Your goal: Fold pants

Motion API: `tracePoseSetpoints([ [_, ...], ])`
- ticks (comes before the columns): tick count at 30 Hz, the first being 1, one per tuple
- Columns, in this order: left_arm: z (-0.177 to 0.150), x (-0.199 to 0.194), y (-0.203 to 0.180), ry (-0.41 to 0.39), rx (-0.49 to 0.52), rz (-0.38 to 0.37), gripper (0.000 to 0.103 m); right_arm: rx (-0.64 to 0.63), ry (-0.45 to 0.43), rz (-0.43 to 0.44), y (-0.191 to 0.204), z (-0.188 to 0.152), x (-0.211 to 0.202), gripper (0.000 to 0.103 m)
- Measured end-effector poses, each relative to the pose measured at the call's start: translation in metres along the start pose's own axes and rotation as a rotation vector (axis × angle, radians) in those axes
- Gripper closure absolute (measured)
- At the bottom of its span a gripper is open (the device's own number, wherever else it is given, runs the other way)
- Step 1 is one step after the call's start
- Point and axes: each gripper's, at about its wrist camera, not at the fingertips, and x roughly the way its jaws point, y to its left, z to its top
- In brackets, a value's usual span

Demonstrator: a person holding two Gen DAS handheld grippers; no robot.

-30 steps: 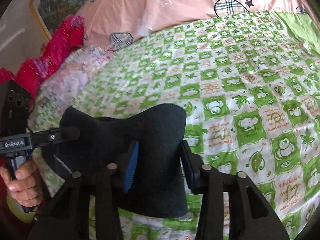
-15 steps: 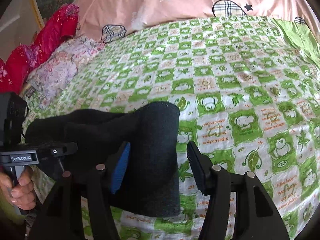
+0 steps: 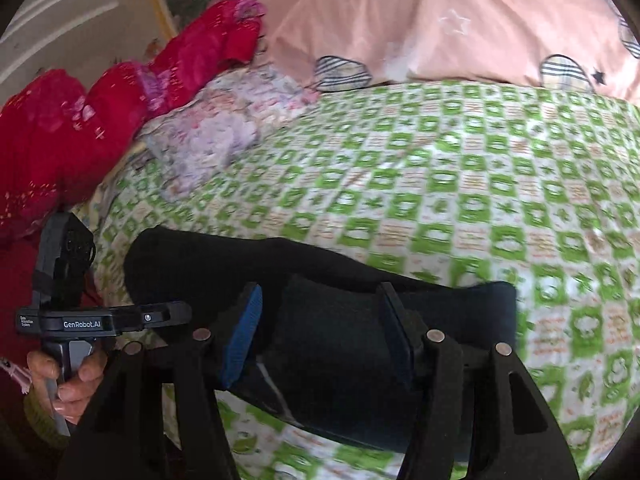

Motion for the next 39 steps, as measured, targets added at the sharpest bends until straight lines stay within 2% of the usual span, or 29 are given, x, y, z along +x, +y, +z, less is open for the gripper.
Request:
tracePoseSetpoints([
  [6, -0.016, -0.047, 0.042, -0.102, -0.098, 0.1, 0.05, -0.075, 0.056, 0.099, 0.037, 0.011, 0.04, 0.043],
  [14, -0.024, -0.078, 0.096, -0.162, -0.257, 0.175, 0.049, -0.15, 0.131, 0.184, 0.08, 0.023, 0.078, 0.043],
  [20, -0.022, -0.085, 0.129, -0.169, -0.361, 0.194, 0.049, -0.197, 0.167, 0.235, 0.104, 0.035, 0.103, 0.043],
  [31, 0.003, -0.076, 0.153, -0.152, -0.402, 0.215, 0.042, -0.277, 0.238, 0.318, 0.141, 0.057, 0.154, 0.043],
  [39, 0.011, -0.067, 0.156, -0.157, -0.418, 0.217, 0.04, -0.469, 0.355, 0.438, 0.182, 0.084, 0.207, 0.043],
])
